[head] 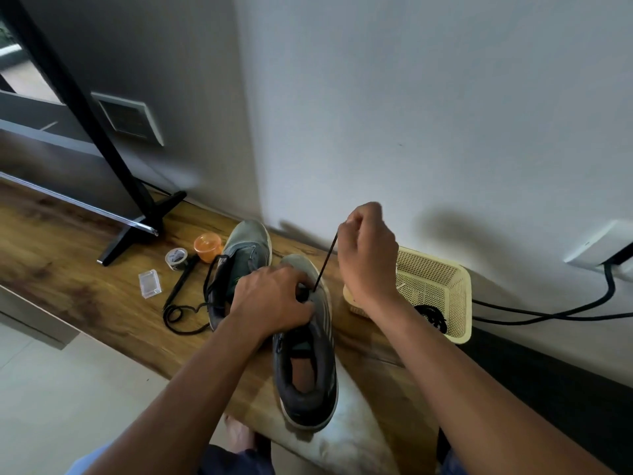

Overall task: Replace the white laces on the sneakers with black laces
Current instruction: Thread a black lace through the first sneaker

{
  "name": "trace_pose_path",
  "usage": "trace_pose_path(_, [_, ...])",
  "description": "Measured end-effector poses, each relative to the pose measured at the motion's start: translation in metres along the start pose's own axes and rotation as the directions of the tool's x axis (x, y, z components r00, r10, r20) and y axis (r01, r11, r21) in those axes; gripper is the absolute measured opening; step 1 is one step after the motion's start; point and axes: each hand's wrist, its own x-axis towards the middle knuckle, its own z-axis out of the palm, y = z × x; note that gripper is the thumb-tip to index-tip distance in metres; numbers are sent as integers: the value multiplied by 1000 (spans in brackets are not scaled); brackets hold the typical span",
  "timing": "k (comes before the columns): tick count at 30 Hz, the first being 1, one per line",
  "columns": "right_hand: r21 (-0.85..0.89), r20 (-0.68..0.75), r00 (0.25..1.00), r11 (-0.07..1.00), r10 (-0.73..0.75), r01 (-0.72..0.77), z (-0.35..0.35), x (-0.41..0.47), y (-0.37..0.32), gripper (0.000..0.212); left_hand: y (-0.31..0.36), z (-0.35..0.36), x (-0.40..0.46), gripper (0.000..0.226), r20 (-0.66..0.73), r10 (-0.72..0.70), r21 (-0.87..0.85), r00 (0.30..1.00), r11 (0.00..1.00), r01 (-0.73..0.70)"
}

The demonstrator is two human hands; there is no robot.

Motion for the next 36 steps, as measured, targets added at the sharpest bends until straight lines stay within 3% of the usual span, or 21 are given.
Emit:
trace_pose_path(2, [349,50,981,917,186,-192,-2,6,-10,4,0,0,0,46,6,-1,-1,1000,1000,1])
trace_pose_path(4, [525,227,914,748,336,-406,0,8,-12,9,0,-1,-1,45,7,-4,1,1000,1000,4])
trace_pose_path(5, [480,306,881,741,361,-470,1,9,-10,10,0,-1,-1,44,8,-5,2,1000,1000,5])
trace_pose_path(7, [246,441,831,845,339,-475,0,8,-1,11,-1,-1,-1,42,15,-1,2,1000,1000,1])
trace_pose_path(10, [-113,640,747,984,179,-139,-3,3,7,11,-2,-3,-1,43,23,0,5,1000,1000,0])
trace_pose_path(13, [-374,741,662,888,113,268,0,-8,7,12,-3,-3,0,45,27,9,5,1000,1000,-9])
trace_pose_path(15, [-438,730,680,813,73,383,4,-16,5,15,-3,-1,0,47,21,21,14,1000,1000,-21])
trace_pose_path(18, [-469,701,711,788,57,399,6,-16,1,6,-1,0,0,48,28,34,22,999,999,-35])
trace_pose_path(20, [-445,674,734,841,89,307,3,-10,1,2,-1,0,0,46,30,32,29,999,999,-33])
trace_pose_path(22, [-323,589,799,941,119,98,0,-3,2,11,-1,0,0,47,27,18,44,999,999,-19])
trace_pose_path(25, [129,387,910,968,150,-215,-7,6,-6,23,0,1,0,48,23,0,63,1000,998,-2])
trace_pose_path(27, [556,344,925,758,164,-341,-15,14,-14,23,1,1,0,48,35,-1,67,999,998,-2])
trace_pose_path(29, [769,385,908,486,165,-415,-22,22,-20,22,1,1,1,49,46,0,71,999,997,-3])
trace_pose_path(30, [788,416,893,423,171,-448,-25,25,-22,21,0,1,1,49,49,1,74,999,997,-4])
trace_pose_path(32, [730,502,844,433,187,-530,-28,27,-20,22,0,2,1,49,49,5,80,999,997,-9])
trace_pose_path(34, [601,605,774,530,188,-598,-28,26,-17,22,0,3,1,49,48,7,83,999,996,-11])
trace_pose_path(36, [363,650,730,759,209,-541,-24,22,-12,29,0,3,2,49,41,6,84,999,996,-9])
